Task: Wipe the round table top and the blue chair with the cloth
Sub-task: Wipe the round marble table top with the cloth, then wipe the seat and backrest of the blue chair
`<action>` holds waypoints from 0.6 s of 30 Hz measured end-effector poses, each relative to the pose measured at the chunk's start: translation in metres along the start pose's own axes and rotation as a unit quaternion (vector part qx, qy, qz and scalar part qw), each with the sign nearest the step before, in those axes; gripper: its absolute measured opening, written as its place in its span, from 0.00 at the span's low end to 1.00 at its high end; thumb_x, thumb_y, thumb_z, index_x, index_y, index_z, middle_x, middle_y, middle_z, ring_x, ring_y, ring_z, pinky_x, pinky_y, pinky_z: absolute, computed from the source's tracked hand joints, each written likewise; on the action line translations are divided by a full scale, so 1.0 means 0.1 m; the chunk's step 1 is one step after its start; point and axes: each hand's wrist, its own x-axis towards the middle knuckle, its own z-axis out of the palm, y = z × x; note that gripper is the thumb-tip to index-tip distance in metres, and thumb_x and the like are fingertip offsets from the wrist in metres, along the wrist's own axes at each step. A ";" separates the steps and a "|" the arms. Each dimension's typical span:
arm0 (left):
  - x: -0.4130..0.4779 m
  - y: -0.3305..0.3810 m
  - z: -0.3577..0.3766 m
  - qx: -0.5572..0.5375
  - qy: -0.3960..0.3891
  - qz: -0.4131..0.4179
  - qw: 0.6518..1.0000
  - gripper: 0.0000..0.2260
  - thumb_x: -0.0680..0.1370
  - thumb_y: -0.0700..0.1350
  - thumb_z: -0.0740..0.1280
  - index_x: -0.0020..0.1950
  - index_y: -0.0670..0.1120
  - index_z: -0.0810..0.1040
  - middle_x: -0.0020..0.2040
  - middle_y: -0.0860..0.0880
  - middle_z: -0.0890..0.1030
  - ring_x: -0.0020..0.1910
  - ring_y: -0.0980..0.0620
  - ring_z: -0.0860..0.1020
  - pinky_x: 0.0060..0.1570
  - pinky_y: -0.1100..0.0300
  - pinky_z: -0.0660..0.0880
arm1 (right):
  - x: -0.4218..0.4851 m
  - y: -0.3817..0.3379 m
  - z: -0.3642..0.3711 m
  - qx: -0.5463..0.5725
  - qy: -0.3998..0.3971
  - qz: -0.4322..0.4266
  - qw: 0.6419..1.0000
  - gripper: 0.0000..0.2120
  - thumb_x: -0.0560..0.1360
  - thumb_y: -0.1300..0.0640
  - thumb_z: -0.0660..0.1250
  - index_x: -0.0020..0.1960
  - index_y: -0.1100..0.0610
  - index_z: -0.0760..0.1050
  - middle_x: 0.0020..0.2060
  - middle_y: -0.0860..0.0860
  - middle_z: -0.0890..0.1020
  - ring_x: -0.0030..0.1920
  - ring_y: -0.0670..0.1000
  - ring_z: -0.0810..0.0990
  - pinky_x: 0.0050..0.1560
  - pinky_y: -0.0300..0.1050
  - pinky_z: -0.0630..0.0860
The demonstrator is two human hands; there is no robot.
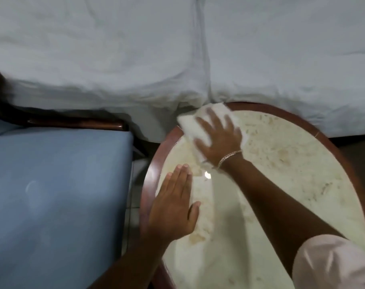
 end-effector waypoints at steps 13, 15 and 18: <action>-1.56 -1.28 -1.67 0.058 -0.081 -0.195 0.976 0.37 0.82 0.61 0.46 0.70 0.30 0.72 0.71 0.30 0.73 0.71 0.29 0.71 0.71 0.34 0.68 | -0.68 -1.63 0.08 -0.004 -0.070 -0.107 0.992 0.26 0.76 0.44 0.59 0.73 0.44 0.69 0.79 0.51 0.62 0.74 0.69 0.61 0.65 0.60 0.67; -1.91 -1.47 -2.06 0.059 -0.096 -0.273 0.955 0.40 0.81 0.63 0.45 0.72 0.30 0.70 0.73 0.29 0.71 0.74 0.28 0.67 0.73 0.32 0.64 | -0.83 -1.85 0.01 0.035 -0.086 -0.102 0.990 0.28 0.76 0.41 0.55 0.73 0.47 0.70 0.78 0.52 0.65 0.73 0.67 0.65 0.67 0.60 0.67; -2.41 -1.63 -2.44 0.104 -0.090 -0.336 0.932 0.35 0.77 0.58 0.54 0.66 0.27 0.74 0.67 0.27 0.75 0.69 0.24 0.71 0.67 0.27 0.66 | -1.05 -2.54 0.07 0.063 -0.116 -0.198 0.971 0.30 0.76 0.39 0.52 0.76 0.46 0.64 0.79 0.51 0.62 0.75 0.60 0.64 0.74 0.54 0.60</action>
